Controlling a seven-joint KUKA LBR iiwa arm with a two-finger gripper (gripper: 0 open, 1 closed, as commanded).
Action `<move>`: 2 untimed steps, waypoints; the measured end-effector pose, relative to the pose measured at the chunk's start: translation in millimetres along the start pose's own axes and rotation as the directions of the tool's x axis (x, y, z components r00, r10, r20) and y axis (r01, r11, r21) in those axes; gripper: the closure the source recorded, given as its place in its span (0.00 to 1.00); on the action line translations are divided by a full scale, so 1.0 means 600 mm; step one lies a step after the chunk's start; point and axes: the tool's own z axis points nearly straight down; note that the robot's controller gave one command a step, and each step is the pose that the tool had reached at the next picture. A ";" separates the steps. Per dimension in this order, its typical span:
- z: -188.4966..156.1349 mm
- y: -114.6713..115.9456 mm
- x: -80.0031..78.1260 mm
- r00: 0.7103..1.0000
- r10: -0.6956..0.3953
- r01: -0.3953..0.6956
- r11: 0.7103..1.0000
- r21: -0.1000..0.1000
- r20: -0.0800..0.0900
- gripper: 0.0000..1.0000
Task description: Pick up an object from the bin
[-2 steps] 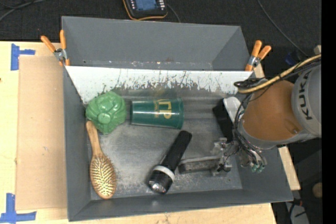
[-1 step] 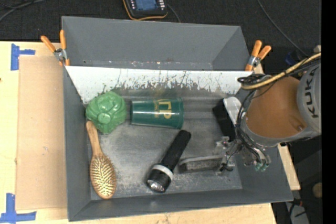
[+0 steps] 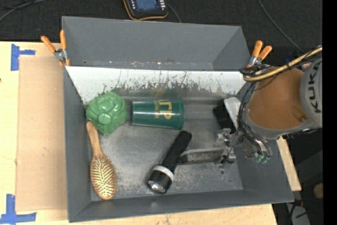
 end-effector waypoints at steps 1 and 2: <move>0.035 0.018 -0.037 1.000 -0.028 0.028 1.000 0.001 0.001 1.00; 0.083 0.049 -0.045 0.901 -0.434 0.434 0.901 0.007 0.010 1.00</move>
Offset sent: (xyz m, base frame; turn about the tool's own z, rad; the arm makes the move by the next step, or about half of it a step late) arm 0.0240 0.0308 -0.0559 -0.4529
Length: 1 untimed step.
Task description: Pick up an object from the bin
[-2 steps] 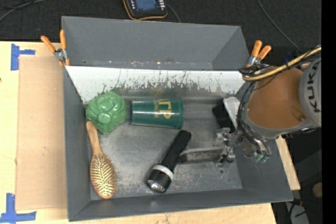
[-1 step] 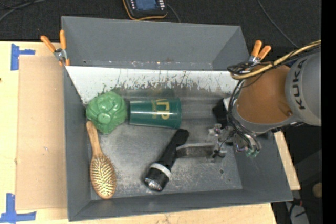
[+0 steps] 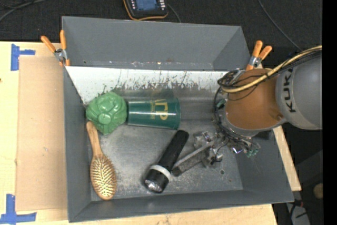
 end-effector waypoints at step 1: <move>-0.150 -0.024 0.002 0.977 0.214 -0.214 0.977 -0.007 -0.016 1.00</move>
Offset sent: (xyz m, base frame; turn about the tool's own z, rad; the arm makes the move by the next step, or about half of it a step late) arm -0.0284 -0.0051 0.1139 -0.0019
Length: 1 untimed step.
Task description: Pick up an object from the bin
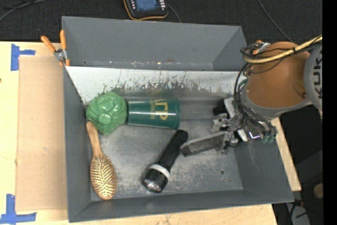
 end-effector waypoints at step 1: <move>-0.038 0.025 0.048 0.977 -0.214 0.214 0.977 0.000 0.002 1.00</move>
Offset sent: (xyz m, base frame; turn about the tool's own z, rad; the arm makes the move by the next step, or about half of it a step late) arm 0.0000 0.0000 0.0000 0.0000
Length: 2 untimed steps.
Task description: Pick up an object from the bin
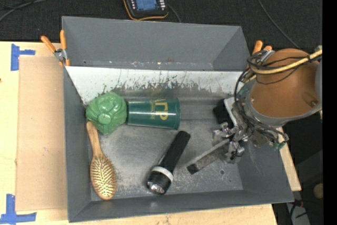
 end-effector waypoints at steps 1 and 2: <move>0.000 0.000 0.000 1.000 0.001 -0.001 1.000 0.000 0.000 1.00; 0.006 0.008 -0.006 1.000 -0.006 0.006 1.000 0.000 -0.001 1.00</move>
Offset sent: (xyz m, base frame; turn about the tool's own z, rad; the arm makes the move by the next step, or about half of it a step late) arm 0.0046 0.0190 -0.0095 -0.0178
